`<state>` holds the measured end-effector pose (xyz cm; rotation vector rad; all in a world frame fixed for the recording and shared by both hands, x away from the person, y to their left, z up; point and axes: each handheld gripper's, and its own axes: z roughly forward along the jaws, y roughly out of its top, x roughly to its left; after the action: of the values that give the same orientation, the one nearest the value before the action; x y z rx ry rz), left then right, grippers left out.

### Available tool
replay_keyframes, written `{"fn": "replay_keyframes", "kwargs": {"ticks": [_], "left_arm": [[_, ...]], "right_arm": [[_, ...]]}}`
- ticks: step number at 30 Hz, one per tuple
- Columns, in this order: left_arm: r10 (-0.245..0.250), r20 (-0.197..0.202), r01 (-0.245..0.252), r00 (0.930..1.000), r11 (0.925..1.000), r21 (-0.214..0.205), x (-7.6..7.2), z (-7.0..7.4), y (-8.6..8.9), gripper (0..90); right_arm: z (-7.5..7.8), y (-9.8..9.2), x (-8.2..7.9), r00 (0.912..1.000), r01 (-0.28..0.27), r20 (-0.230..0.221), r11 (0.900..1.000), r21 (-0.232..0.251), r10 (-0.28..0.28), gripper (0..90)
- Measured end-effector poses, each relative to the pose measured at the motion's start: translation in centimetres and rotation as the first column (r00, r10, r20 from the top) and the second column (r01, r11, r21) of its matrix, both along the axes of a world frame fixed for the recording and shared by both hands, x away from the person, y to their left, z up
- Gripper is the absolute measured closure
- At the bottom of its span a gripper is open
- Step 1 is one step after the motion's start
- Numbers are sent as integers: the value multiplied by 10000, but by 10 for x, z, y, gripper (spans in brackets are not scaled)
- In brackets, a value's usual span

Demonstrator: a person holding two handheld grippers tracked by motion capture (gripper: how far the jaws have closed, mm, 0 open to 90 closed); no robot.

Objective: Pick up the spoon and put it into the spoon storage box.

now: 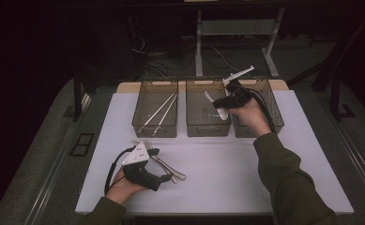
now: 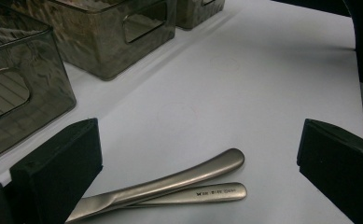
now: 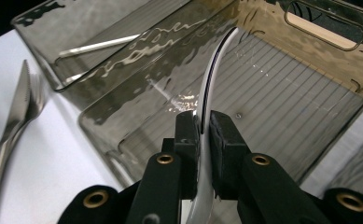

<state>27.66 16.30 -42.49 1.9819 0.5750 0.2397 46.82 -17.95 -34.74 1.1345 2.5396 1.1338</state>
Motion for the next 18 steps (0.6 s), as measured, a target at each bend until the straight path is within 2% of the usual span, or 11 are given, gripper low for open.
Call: {"fn": "replay_keyframes", "kwargs": {"ticks": [10, 18], "left_arm": [[-39, 30, 40, 10000, 9999, -110, 0, 1, 1, 0], [-17, -58, 15, 10000, 9998, -222, 0, 1, 0, 0]], "right_arm": [[-21, 12, 18, 9993, 204, -300, 9996, -216, -210, 817], [-30, 26, 26, 9987, 134, -488, 9975, -699, -168, 817]]}}
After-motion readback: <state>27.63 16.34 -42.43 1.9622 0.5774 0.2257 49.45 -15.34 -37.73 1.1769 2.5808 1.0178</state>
